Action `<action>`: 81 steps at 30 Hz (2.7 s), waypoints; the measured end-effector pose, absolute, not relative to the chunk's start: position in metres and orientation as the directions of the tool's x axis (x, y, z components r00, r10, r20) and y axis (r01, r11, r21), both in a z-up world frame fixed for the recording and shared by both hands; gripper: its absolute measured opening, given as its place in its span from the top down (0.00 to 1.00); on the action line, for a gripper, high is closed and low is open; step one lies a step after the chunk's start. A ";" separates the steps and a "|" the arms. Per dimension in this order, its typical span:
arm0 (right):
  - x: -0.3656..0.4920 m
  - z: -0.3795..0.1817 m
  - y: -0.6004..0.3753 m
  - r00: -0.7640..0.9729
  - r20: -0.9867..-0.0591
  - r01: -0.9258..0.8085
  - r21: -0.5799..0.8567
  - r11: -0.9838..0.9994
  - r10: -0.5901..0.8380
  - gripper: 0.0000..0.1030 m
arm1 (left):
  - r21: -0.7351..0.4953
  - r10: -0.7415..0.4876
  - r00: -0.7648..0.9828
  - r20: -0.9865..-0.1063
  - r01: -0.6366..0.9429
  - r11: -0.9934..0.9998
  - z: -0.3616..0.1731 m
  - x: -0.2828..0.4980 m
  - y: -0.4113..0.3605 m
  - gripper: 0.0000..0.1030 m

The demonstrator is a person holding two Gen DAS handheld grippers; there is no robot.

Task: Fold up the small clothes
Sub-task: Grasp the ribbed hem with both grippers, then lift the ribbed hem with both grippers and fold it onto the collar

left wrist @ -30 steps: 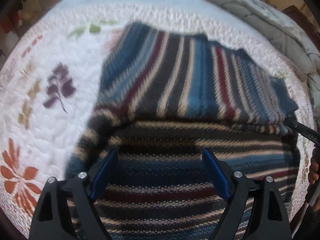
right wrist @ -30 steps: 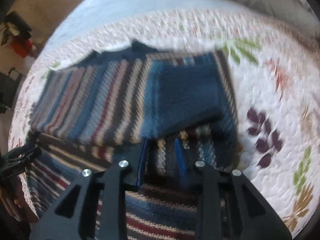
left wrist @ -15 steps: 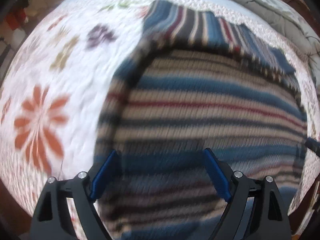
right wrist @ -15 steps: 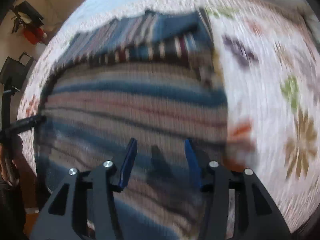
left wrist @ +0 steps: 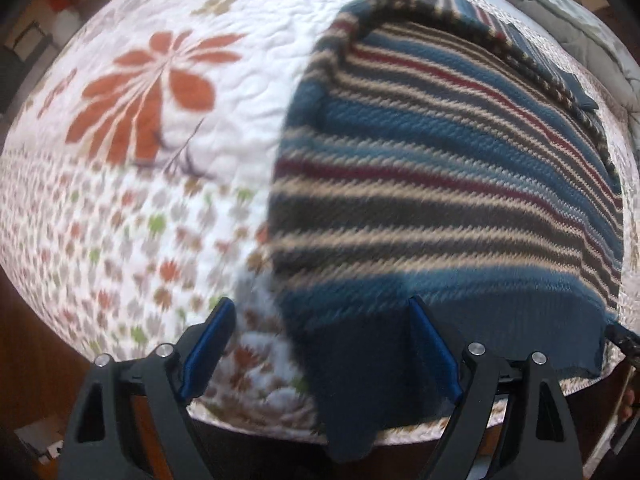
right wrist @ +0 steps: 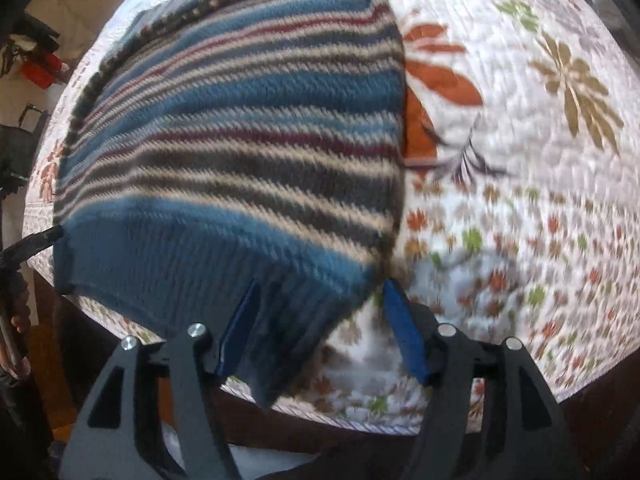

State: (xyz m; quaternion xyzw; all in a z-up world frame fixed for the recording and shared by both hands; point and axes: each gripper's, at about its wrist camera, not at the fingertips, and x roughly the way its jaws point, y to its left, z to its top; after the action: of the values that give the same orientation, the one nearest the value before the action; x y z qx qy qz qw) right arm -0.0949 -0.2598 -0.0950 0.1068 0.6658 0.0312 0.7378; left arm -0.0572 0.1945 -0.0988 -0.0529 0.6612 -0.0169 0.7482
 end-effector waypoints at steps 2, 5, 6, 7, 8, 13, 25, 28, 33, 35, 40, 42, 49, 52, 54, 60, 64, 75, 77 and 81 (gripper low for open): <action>-0.098 -0.100 -0.257 0.105 -0.973 0.093 0.215 0.972 0.206 0.37 | -0.103 -0.098 0.109 -0.989 -0.042 0.994 -0.103 -0.065 0.199 0.16; -0.097 -0.105 -0.248 0.119 -0.975 0.080 0.198 0.977 0.188 0.32 | -0.089 -0.086 0.120 -0.989 -0.018 0.996 -0.105 -0.076 0.188 0.13; -0.096 -0.106 -0.244 0.123 -0.975 0.079 0.196 0.977 0.185 0.32 | -0.104 -0.101 0.117 -0.988 -0.016 0.994 -0.106 -0.077 0.184 0.12; -0.095 -0.106 -0.240 0.124 -0.975 0.075 0.194 0.978 0.183 0.33 | -0.128 -0.125 0.105 -0.987 -0.020 0.992 -0.107 -0.078 0.177 0.12; -0.093 -0.105 -0.235 0.131 -0.971 0.060 0.211 0.976 0.202 0.33 | -0.141 -0.138 0.101 -0.985 -0.021 0.990 -0.110 -0.083 0.161 0.12; -0.084 -0.110 -0.222 0.140 -0.956 0.055 0.266 0.962 0.256 0.37 | -0.218 -0.218 0.076 -0.973 0.013 0.976 -0.112 -0.095 0.135 0.12; -0.092 -0.098 -0.241 0.205 -0.932 0.016 0.307 0.952 0.298 0.90 | -0.275 -0.274 0.134 -0.952 0.009 0.961 -0.087 -0.116 0.121 0.84; -0.092 -0.103 -0.236 0.181 -0.947 0.000 0.271 0.963 0.267 0.82 | -0.236 -0.239 0.074 -0.968 0.048 0.971 -0.108 -0.101 0.118 0.70; -0.092 -0.113 -0.234 0.136 -0.945 0.036 0.303 0.952 0.296 0.77 | -0.235 -0.240 0.073 -0.968 0.068 0.969 -0.114 -0.093 0.111 0.44; -0.093 -0.116 -0.233 0.141 -0.943 0.036 0.309 0.951 0.301 0.78 | -0.227 -0.232 0.076 -0.970 0.062 0.972 -0.119 -0.089 0.091 0.44; -0.096 -0.106 -0.235 0.185 -0.922 0.031 0.350 0.936 0.339 0.93 | -0.258 -0.262 0.096 -0.960 0.053 0.965 -0.112 -0.085 0.084 0.85; -0.097 -0.101 -0.242 0.200 -0.902 0.054 0.401 0.915 0.383 0.93 | -0.291 -0.293 0.094 -0.952 0.027 0.956 -0.108 -0.082 0.094 0.87; -0.124 -0.071 -0.249 0.216 -0.897 0.001 0.395 0.919 0.385 0.94 | -0.264 -0.264 0.156 -0.952 0.022 0.964 -0.082 -0.095 0.117 0.89; -0.135 -0.065 -0.250 0.212 -0.895 -0.015 0.399 0.917 0.393 0.94 | -0.307 -0.306 0.156 -0.939 0.018 0.952 -0.078 -0.101 0.124 0.89; -0.131 -0.061 -0.254 0.223 -0.878 -0.005 0.432 0.902 0.422 0.94 | -0.339 -0.338 0.164 -0.927 0.026 0.940 -0.069 -0.099 0.129 0.89; -0.084 -0.026 -0.283 0.317 -0.788 -0.009 0.555 0.832 0.528 0.94 | -0.414 -0.415 0.211 -0.885 0.049 0.909 -0.033 -0.050 0.139 0.89; -0.021 0.000 -0.301 0.384 -0.776 -0.019 0.534 0.845 0.499 0.94 | -0.409 -0.414 0.280 -0.866 0.079 0.909 -0.009 0.002 0.133 0.88; 0.178 -0.023 -0.335 0.413 -0.818 0.082 0.472 0.878 0.401 0.94 | -0.333 -0.331 0.372 -0.867 0.060 0.941 -0.018 0.185 0.100 0.87; 0.204 -0.036 -0.335 0.394 -0.838 0.091 0.445 0.891 0.378 0.94 | -0.315 -0.308 0.368 -0.877 0.042 0.948 -0.029 0.207 0.096 0.87; 0.240 -0.064 -0.345 0.359 -0.847 0.141 0.465 0.874 0.393 0.92 | -0.371 -0.341 0.311 -0.887 -0.041 0.928 -0.068 0.253 0.102 0.85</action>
State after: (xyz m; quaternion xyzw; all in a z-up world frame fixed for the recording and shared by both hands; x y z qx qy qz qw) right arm 0.2403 -0.3445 -0.0642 0.2380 0.5605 0.0799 0.7892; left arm 0.2531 0.1021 -0.0679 -0.1648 0.5792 -0.0945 0.7928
